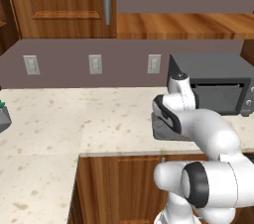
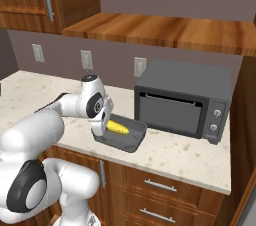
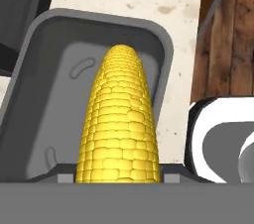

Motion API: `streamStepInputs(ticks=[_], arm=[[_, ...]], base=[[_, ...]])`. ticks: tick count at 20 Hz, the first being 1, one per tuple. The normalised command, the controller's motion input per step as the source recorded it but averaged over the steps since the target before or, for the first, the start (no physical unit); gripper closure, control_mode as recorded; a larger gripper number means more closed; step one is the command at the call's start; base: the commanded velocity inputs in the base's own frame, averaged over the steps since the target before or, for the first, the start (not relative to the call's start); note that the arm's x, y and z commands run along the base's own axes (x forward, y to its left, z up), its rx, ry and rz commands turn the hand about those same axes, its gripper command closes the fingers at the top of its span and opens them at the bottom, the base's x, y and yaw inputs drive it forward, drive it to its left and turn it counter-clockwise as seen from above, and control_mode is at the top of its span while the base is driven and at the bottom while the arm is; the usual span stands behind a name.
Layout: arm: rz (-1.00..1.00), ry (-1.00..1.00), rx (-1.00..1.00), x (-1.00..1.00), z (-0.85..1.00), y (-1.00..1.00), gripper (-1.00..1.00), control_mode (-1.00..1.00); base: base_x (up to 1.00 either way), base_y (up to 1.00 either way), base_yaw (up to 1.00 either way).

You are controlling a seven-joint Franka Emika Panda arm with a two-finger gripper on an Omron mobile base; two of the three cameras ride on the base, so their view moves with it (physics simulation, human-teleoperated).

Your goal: Take the lemon wedge and corn out of the freezer and place them in the tupperware container on the counter. Then put the tupperware containing the vegetables back in the freezer.

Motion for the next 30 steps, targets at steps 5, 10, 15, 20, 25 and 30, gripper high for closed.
streamStepInputs(ticks=[5, 10, 15, 20, 25, 30], arm=[[-0.04, 0.0, 0.0, 0.17, -0.24, 0.0, 1.0, -1.0], [-0.02, 0.0, 0.0, 0.21, -0.14, 0.0, 1.0, -1.0], [-0.01, 0.0, 0.0, 0.2, -0.13, -0.02, 1.0, -1.0], [0.0, 0.0, 0.0, 0.1, -0.14, 0.0, -1.0, -1.0], [0.0, 0.0, 0.0, 0.08, -0.05, -0.05, -1.0, -1.0], [0.0, -0.01, 0.02, 0.0, 0.05, -0.01, -1.0, -1.0]], base=[[0.0, 0.0, 0.0], [0.0, 0.0, 0.0], [0.0, 0.0, 0.0], [0.0, 0.0, 0.0], [0.0, 0.0, 0.0], [0.0, 0.0, 0.0]])
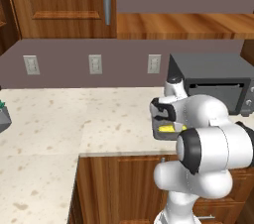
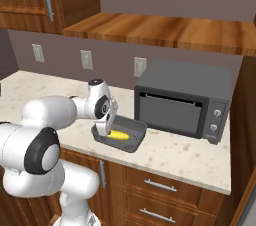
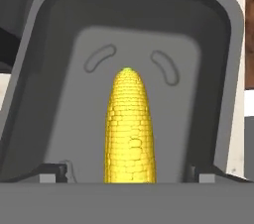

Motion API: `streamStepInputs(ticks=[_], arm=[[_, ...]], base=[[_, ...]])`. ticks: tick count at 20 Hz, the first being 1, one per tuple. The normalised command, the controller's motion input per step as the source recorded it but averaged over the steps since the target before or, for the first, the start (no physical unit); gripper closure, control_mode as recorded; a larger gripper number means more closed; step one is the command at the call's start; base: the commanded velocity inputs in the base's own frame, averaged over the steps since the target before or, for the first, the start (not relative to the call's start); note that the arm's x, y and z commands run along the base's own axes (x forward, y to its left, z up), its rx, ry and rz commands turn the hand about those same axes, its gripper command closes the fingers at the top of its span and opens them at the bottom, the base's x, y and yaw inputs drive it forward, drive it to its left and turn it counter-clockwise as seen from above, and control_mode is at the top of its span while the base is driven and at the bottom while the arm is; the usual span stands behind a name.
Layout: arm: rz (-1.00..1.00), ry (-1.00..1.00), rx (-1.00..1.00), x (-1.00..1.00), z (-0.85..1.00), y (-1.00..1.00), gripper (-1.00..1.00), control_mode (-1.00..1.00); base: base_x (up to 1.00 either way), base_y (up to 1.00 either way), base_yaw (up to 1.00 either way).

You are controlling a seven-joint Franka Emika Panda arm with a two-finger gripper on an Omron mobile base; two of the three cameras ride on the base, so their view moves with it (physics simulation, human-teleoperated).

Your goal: Take the lemon wedge and corn out of the freezer and place them in the tupperware container on the counter. Then put the tupperware containing the vegetables back in the freezer.

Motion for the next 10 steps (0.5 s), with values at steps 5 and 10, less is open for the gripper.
streamStepInputs(ticks=[5, 10], arm=[[0.0, -0.15, 0.05, -0.49, 0.7, -0.05, -1.0, -1.0], [0.05, -0.05, 0.09, -0.85, 0.9, -0.05, -1.0, -1.0]], base=[[0.0, 0.0, 0.0], [0.0, 0.0, 0.0]])
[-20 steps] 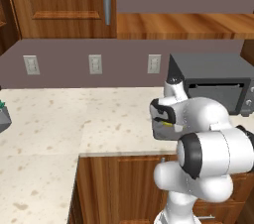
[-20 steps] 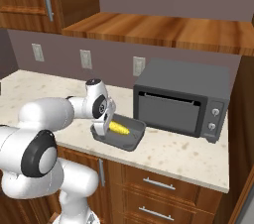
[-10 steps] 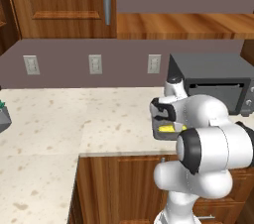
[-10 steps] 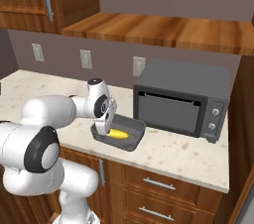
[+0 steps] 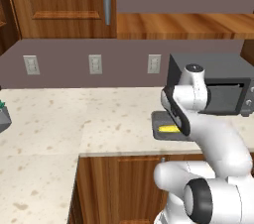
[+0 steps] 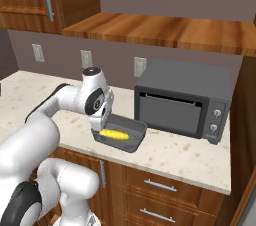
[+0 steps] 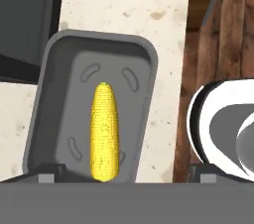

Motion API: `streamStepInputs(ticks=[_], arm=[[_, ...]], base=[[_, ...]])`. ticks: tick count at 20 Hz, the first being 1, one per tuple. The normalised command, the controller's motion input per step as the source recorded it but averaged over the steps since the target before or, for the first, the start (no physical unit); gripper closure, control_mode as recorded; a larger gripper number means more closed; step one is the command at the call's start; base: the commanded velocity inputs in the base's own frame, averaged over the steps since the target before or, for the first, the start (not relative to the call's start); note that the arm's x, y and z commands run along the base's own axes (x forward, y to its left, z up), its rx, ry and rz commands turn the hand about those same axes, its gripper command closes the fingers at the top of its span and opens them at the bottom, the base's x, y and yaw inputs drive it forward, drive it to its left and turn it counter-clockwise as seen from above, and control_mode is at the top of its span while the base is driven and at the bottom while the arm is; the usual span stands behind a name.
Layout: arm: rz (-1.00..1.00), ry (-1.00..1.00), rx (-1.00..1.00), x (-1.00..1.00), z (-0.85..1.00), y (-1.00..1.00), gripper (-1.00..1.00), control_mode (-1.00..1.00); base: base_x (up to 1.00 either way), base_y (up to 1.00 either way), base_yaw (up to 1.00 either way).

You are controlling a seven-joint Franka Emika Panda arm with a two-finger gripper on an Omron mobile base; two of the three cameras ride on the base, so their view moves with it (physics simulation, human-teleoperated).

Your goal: Take the lemon wedge and corn out of the freezer and place them in the tupperware container on the counter. Then put the tupperware containing the vegetables back in the freezer.

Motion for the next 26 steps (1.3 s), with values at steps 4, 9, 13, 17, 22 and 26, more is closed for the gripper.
streamStepInputs(ticks=[4, 9, 13, 17, 22, 26], arm=[[0.2, 0.02, 0.05, -1.0, 0.57, 0.0, -1.0, -1.0], [0.5, 0.03, -0.07, -1.0, 0.25, 0.0, -1.0, -1.0], [0.64, 0.0, -0.16, -0.99, 0.42, 0.12, -1.0, -1.0], [0.54, 0.0, -0.19, -0.69, 0.72, 0.41, -1.0, -1.0], [0.46, 0.0, -0.23, -0.51, 0.75, 0.38, -1.0, -1.0], [0.38, -0.01, -0.26, -0.49, 0.56, 0.1, -1.0, -1.0]], base=[[0.0, 0.0, 0.0], [0.0, 0.0, 0.0], [0.0, 0.0, 0.0], [0.0, 0.0, 0.0], [0.0, 0.0, 0.0], [0.0, 0.0, 0.0]])
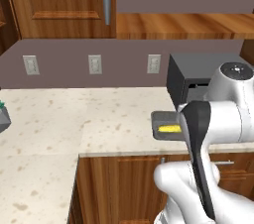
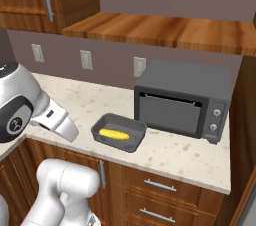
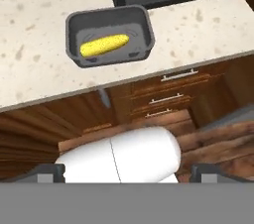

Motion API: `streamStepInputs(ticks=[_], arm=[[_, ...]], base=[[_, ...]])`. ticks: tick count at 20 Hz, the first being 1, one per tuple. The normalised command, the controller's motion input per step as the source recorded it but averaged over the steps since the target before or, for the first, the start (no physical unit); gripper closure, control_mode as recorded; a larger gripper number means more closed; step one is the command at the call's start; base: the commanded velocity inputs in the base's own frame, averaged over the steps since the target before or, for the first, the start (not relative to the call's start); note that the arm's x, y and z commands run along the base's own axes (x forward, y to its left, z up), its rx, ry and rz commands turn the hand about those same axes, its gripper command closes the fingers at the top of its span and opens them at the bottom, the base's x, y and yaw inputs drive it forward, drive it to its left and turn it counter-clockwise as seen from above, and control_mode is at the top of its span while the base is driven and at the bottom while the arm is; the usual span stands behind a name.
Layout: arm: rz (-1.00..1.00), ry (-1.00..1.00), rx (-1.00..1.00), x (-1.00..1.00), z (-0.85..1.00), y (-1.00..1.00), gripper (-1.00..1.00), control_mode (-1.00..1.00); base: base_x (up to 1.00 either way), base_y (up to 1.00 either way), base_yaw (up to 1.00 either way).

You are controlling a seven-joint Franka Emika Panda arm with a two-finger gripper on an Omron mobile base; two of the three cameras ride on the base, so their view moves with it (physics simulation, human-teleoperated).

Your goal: Take the lemon wedge and corn out of the freezer and place them in the tupperware container on the counter. Then put the tupperware containing the vegetables back in the freezer.

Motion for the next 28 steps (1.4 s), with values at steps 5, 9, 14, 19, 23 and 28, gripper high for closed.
streamStepInputs(ticks=[5, 9, 14, 19, 23, 28], arm=[[0.2, 0.0, -0.18, -0.5, 0.16, -0.03, -1.0, -1.0], [0.0, 0.0, 0.0, 0.0, 0.0, 0.0, -1.0, 1.0], [0.0, 0.0, 0.0, 0.0, 0.0, 0.0, -1.0, 1.0], [0.0, 0.0, 0.0, 0.0, 0.0, 0.0, -1.0, 1.0], [0.0, 0.0, 0.0, 0.0, 0.0, 0.0, -1.0, 1.0], [0.0, 0.0, 0.0, 0.0, 0.0, 0.0, -1.0, 1.0]], base=[[0.0, 0.0, 0.0], [-0.83, -0.01, 0.03], [-1.0, -0.13, -0.01], [-0.99, -0.6, -0.07], [-0.49, -1.0, -0.04], [-0.14, -1.0, 0.0]])
